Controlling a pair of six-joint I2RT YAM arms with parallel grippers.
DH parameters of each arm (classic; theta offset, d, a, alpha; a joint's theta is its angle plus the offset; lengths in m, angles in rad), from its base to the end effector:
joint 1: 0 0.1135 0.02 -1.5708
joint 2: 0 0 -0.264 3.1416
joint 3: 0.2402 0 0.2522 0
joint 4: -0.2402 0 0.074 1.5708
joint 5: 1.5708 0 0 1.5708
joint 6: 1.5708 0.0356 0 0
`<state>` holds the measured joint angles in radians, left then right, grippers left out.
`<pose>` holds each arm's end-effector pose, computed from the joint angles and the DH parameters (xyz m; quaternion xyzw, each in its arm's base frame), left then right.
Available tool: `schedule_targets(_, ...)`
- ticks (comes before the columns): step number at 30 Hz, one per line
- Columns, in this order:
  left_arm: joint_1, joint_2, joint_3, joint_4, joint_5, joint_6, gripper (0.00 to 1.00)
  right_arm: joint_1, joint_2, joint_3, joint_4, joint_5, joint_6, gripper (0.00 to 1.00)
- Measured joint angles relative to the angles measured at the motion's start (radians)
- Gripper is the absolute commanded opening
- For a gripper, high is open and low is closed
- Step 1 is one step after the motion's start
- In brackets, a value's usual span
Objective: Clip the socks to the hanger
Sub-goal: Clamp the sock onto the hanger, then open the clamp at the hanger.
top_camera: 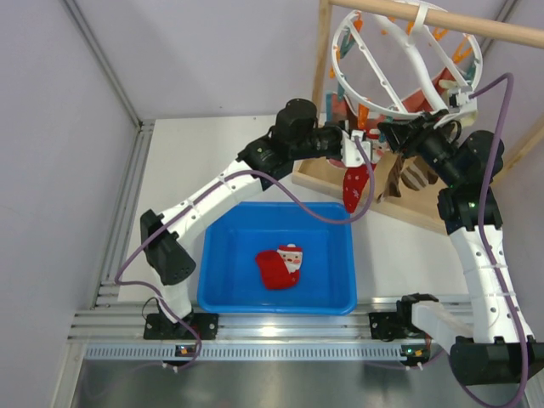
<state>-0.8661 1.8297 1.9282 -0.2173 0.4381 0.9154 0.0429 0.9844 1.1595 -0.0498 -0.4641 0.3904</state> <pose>0.2677 -0.3381 0.4399 0.6583 0.3468 -0.1465 0.6518 0.2088 0.0249 0.4484 -0.0586 0.6638 0.3055 0.6801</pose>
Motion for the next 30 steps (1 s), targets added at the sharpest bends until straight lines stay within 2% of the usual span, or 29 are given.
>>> schedule_targets(2,0.0,0.006,0.011,0.002,0.0,0.0,0.0,0.0,0.0,0.0,-0.004,-0.013,-0.005,0.46)
schedule_targets(4,0.0,0.011,0.017,0.005,0.0,-0.004,0.15,0.0,0.0,0.0,-0.012,-0.021,-0.007,0.49)
schedule_targets(5,0.0,0.012,0.017,0.008,0.0,-0.007,0.2,0.0,0.0,0.0,-0.019,-0.024,-0.009,0.49)
schedule_targets(6,0.0,0.012,0.017,0.008,0.0,-0.017,0.32,0.0,0.0,0.0,-0.023,-0.024,-0.01,0.45)
schedule_targets(7,0.0,0.012,0.017,0.01,-0.001,-0.026,0.37,0.0,0.0,0.0,-0.026,-0.023,-0.01,0.42)
schedule_targets(11,0.0,0.004,-0.007,0.06,-0.008,-0.086,0.52,-0.002,0.0,0.001,-0.027,-0.008,-0.014,0.39)
schedule_targets(21,0.022,-0.22,-0.35,0.159,-0.035,-0.374,0.56,-0.057,0.0,0.007,-0.05,0.021,-0.025,0.38)
schedule_targets(30,0.063,-0.289,-0.399,0.232,-0.07,-0.588,0.57,-0.183,0.006,0.024,-0.075,-0.03,-0.051,0.38)
